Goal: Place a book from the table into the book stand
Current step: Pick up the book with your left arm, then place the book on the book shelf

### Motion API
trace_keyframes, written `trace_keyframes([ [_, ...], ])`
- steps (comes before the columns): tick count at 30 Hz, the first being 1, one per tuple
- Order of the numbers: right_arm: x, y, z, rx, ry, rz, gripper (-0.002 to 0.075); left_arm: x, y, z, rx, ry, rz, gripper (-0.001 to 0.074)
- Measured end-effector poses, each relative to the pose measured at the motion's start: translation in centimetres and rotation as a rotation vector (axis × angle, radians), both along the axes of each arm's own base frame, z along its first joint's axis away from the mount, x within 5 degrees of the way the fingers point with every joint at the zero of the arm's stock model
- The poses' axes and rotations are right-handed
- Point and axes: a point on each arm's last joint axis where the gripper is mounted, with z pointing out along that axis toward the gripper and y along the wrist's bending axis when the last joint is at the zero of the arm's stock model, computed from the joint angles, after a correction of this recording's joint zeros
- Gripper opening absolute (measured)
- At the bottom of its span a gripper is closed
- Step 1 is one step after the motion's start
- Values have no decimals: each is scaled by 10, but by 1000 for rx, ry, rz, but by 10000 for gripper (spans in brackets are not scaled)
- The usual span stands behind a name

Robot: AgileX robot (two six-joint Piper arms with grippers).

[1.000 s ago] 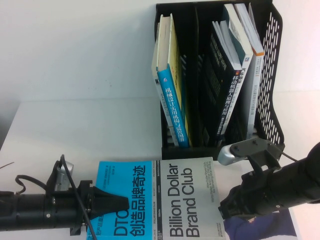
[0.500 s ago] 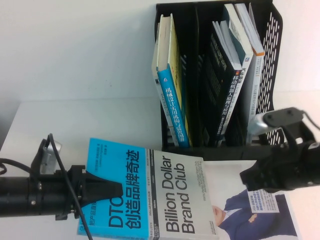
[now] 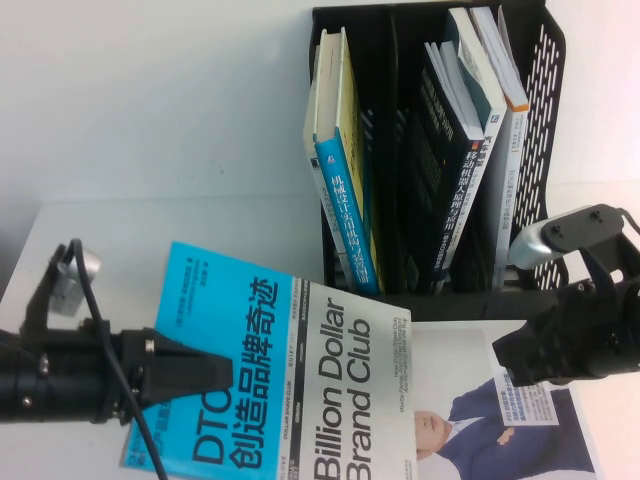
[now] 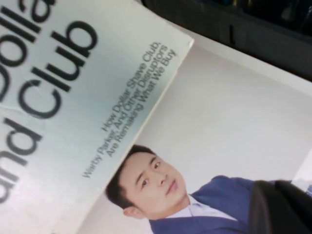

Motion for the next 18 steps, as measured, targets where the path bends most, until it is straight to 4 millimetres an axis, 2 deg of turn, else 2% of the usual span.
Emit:
trace_keyframes([
  [6,0,-2,0,-12,3,4,-2,-1,1,42,23,-58,6,181],
  [9,2,-13,0,-30,15,-26,-2,-1,1,64,25,-48,28,181],
  [14,6,-50,18,-8,-17,-198,-2,1,1,98,49,-67,33,181],
  [18,7,-77,38,12,-86,-314,-2,1,-14,125,37,-122,-11,181],
])
